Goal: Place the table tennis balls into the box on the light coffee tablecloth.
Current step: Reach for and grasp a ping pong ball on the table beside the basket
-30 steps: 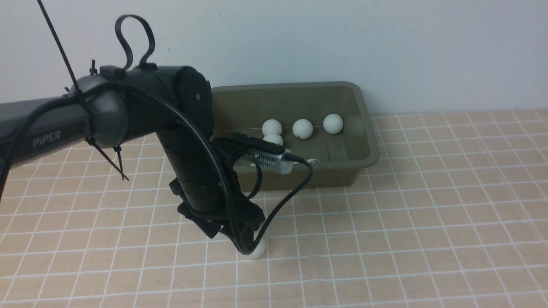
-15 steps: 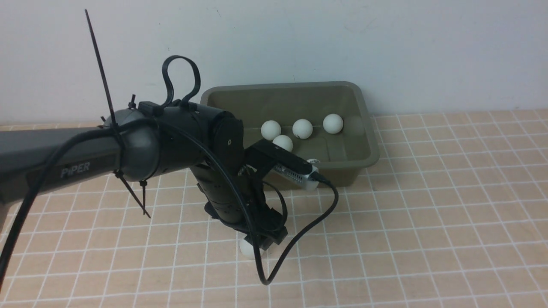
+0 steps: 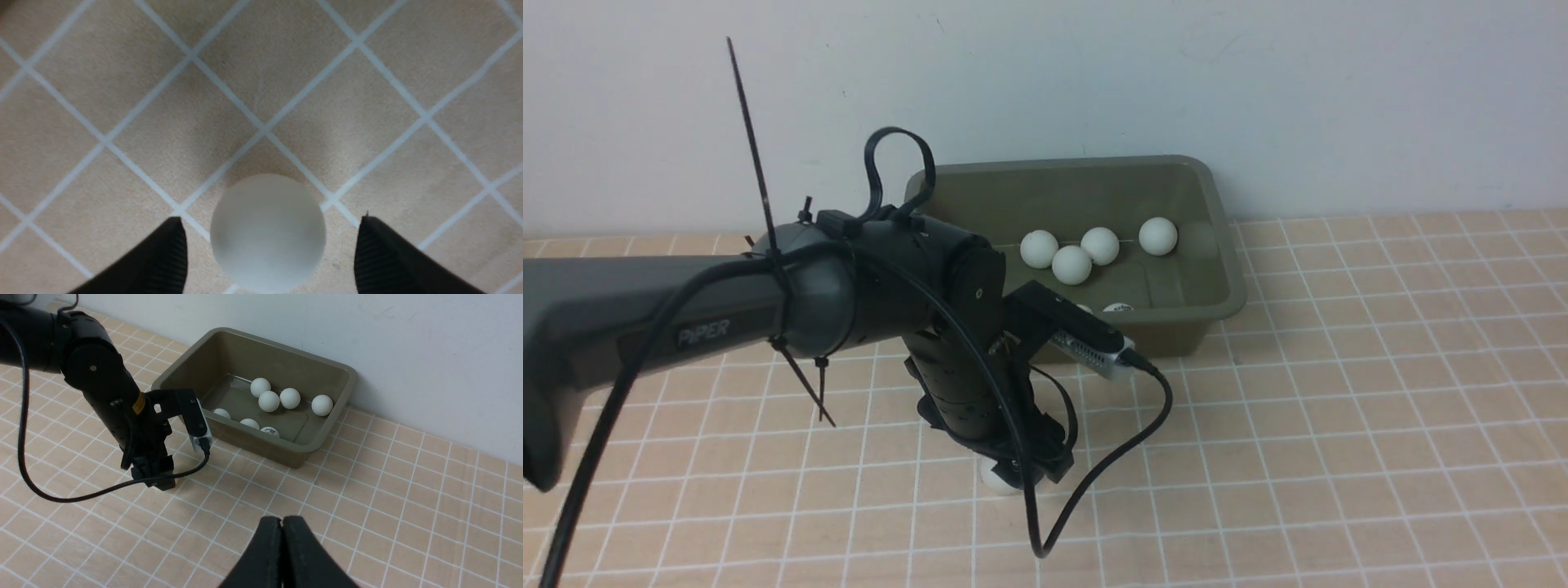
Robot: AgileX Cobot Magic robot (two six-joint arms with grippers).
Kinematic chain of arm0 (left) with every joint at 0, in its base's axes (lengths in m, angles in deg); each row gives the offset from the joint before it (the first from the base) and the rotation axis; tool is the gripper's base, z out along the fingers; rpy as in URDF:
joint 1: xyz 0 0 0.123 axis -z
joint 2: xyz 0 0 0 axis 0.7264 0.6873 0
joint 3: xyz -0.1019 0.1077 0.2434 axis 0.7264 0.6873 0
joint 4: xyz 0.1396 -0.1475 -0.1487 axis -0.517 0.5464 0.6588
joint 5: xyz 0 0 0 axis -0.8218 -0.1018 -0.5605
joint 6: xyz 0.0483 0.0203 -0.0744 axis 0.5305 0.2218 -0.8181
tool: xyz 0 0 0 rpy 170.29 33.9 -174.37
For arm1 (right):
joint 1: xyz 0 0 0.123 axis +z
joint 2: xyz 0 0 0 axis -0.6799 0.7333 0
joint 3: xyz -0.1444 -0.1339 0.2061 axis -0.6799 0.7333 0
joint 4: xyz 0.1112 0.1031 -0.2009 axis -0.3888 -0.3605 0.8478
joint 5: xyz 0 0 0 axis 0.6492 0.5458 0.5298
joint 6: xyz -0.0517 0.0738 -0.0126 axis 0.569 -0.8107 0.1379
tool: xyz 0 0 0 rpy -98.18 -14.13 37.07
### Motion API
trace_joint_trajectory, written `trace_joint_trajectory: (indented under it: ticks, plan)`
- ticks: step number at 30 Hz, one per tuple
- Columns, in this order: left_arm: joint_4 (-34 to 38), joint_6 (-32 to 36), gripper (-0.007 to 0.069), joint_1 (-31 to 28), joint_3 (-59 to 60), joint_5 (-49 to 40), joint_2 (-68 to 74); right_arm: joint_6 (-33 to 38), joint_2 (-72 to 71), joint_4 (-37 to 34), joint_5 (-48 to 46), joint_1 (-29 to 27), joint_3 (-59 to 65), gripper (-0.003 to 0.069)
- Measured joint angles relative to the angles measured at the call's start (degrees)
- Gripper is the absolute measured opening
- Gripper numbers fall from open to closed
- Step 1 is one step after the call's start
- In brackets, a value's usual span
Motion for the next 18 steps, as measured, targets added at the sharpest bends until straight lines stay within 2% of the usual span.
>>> trace_joint_trajectory:
  ticks: [4, 6, 9, 11, 16, 18]
  plan:
    - [-0.28, 0.14, 0.0452, 0.05, 0.00, 0.43, 2.30, 0.00, 0.00, 0.00, 0.00, 0.00, 0.00, -0.0018]
    - [-0.33, 0.14, 0.0424, 0.05, 0.00, 0.71, 2.73, 0.00, 0.00, 0.00, 0.00, 0.00, 0.00, -0.0018]
    - [-0.33, 0.19, 0.0309, 0.05, -0.07, 0.52, 2.79, 0.00, 0.00, 0.00, 0.00, 0.00, 0.00, -0.0018]
    - [-0.41, 0.20, 0.0313, 0.05, -0.66, -1.50, 2.79, 0.00, 0.00, 0.00, 0.00, 0.00, 0.00, -0.0018]
    - [-2.58, 3.57, 0.0313, 0.05, -8.07, -18.67, 1.53, 0.00, 0.00, 0.00, 0.00, 0.00, 0.00, -0.0018]
    - [-3.97, 5.39, 0.0313, 0.05, -12.61, -23.03, 0.79, 0.00, 0.00, 0.00, 0.00, 0.00, 0.00, -0.0018]
